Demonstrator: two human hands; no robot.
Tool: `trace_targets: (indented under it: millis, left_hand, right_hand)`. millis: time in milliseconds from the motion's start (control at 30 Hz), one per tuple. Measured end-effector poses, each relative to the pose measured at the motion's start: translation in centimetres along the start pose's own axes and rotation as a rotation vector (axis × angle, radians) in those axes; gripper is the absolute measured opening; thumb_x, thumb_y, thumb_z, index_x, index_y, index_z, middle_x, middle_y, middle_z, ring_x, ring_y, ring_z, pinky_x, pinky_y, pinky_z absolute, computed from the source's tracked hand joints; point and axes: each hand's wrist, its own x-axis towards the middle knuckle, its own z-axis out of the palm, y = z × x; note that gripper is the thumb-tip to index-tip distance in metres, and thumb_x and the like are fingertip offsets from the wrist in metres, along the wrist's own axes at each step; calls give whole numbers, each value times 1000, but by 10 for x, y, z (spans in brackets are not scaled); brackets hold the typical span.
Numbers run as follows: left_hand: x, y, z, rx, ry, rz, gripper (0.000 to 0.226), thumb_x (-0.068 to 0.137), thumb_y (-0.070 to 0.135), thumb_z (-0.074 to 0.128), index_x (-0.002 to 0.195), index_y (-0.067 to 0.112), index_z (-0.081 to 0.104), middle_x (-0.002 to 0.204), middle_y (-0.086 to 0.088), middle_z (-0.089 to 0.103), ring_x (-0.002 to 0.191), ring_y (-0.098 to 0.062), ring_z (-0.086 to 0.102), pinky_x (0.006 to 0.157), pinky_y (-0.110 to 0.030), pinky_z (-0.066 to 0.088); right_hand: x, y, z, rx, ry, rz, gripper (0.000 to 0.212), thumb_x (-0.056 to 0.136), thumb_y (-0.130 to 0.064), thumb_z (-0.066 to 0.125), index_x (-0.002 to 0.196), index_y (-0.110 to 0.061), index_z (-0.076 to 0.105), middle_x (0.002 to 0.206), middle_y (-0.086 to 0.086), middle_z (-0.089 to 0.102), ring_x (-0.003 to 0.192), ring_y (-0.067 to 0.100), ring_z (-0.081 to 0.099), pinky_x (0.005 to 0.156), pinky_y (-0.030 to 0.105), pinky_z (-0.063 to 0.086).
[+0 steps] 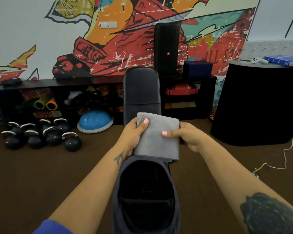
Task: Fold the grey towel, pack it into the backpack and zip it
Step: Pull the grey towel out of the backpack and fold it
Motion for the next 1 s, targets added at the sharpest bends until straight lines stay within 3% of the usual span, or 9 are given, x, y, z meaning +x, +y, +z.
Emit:
trace_targets:
  millis: [133, 300, 400, 533, 667, 767, 833, 933, 1000]
  left_hand:
    - [-1, -2, -1, 257, 39, 105, 13, 94, 32, 51, 104, 27, 57, 99, 12, 64, 90, -4, 62, 70, -16, 49]
    - [-1, -10, 7, 315, 143, 150, 22, 94, 31, 50, 114, 22, 55, 103, 10, 62, 91, 1, 58, 73, -12, 45]
    - [-5, -11, 16, 327, 237, 139, 23, 96, 32, 47, 113, 20, 55, 102, 7, 60, 89, -2, 57, 71, -11, 43]
    - [-9, -8, 23, 435, 329, 200, 27, 96, 32, 47, 113, 12, 54, 98, 5, 57, 78, 2, 50, 61, -6, 38]
    - [-8, -4, 22, 298, 272, 87, 30, 93, 37, 51, 108, 11, 56, 103, -1, 63, 91, -13, 61, 75, -23, 49]
    - [-12, -3, 18, -168, 90, -193, 29, 87, 33, 61, 104, 9, 61, 107, -11, 69, 97, -26, 66, 82, -40, 55]
    - [-17, -3, 15, -289, -12, -286, 21, 87, 21, 62, 105, 11, 61, 104, -10, 69, 93, -24, 67, 74, -37, 58]
    - [-19, -6, 8, -343, -59, -285, 26, 88, 11, 59, 114, 10, 58, 106, -11, 68, 93, -23, 67, 68, -33, 61]
    - [-19, -6, 5, -353, -45, -282, 28, 88, 9, 58, 116, 10, 56, 106, -11, 68, 93, -24, 67, 67, -32, 61]
  right_hand:
    - [0, 2, -1, 18, 44, 61, 29, 80, -12, 73, 107, -7, 65, 100, 5, 69, 94, 21, 64, 81, 32, 52]
    - [4, 7, 13, -51, 251, -11, 46, 95, -43, 49, 125, -10, 55, 115, 4, 61, 107, 25, 59, 86, 35, 47]
    - [2, 10, 22, -376, 491, -185, 39, 98, -46, 37, 107, -12, 55, 92, -2, 56, 89, 20, 54, 72, 32, 42]
    - [-1, 16, 24, -479, 607, -300, 37, 97, -48, 37, 80, -16, 44, 71, -4, 49, 69, 17, 50, 54, 29, 32]
    - [-3, 13, 23, -328, 573, -356, 37, 97, -42, 43, 71, -16, 43, 67, -3, 45, 60, 10, 42, 52, 23, 31]
    - [-2, 12, 21, -140, 517, -313, 33, 95, -43, 48, 81, -15, 55, 81, 5, 60, 74, 20, 58, 65, 30, 49]
    - [-3, 11, 21, 73, 407, -229, 28, 92, -43, 53, 93, -16, 60, 101, 11, 67, 92, 27, 66, 79, 42, 57]
    - [-8, 9, 16, 276, 194, -83, 19, 89, -32, 62, 102, -18, 61, 105, 6, 69, 92, 23, 67, 71, 34, 56]
    - [-12, 10, 10, 251, 60, 26, 29, 86, -27, 66, 112, -14, 62, 106, 6, 69, 94, 23, 67, 73, 33, 53]
